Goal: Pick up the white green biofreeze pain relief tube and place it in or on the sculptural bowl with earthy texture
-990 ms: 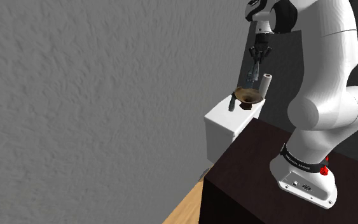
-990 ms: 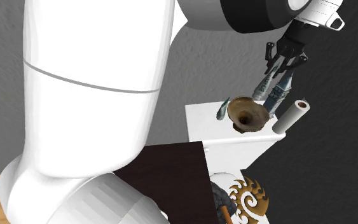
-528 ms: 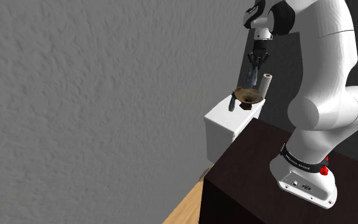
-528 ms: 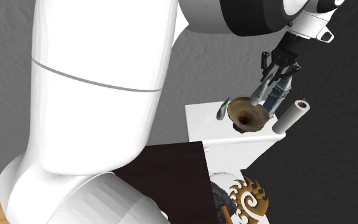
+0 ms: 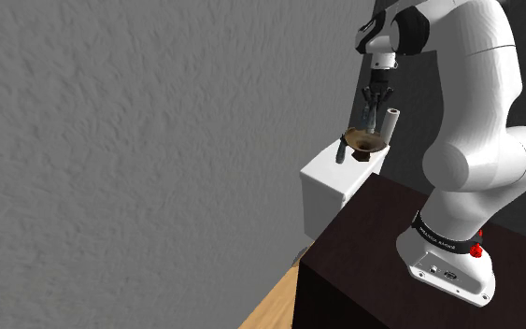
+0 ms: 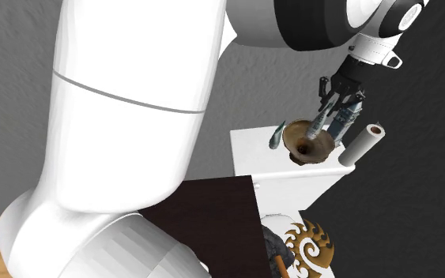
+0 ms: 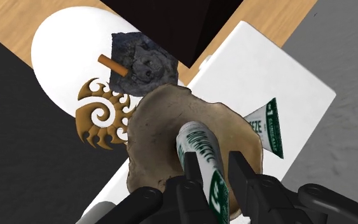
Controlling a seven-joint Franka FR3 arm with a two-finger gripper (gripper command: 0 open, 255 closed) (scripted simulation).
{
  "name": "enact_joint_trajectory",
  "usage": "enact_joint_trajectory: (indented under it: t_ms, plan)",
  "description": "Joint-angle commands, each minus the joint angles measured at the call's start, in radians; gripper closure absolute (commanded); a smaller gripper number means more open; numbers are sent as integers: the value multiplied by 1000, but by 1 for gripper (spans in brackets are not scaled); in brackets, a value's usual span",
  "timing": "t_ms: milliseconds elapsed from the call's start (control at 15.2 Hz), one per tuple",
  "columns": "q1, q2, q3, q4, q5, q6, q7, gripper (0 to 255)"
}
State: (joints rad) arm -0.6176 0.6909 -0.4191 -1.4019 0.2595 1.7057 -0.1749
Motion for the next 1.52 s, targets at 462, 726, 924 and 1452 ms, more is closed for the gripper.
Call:
enact_joint_trajectory:
  t_ms: [462,726,924,1452]
  plan:
    - [-1,19,5,-14,7,32,-3,255]
    - [-1,19,5,-14,7,32,-3,0]
    - [-1,19,5,-14,7,32,-3,0]
    - [-27,34,3,139,1,-102,9,0]
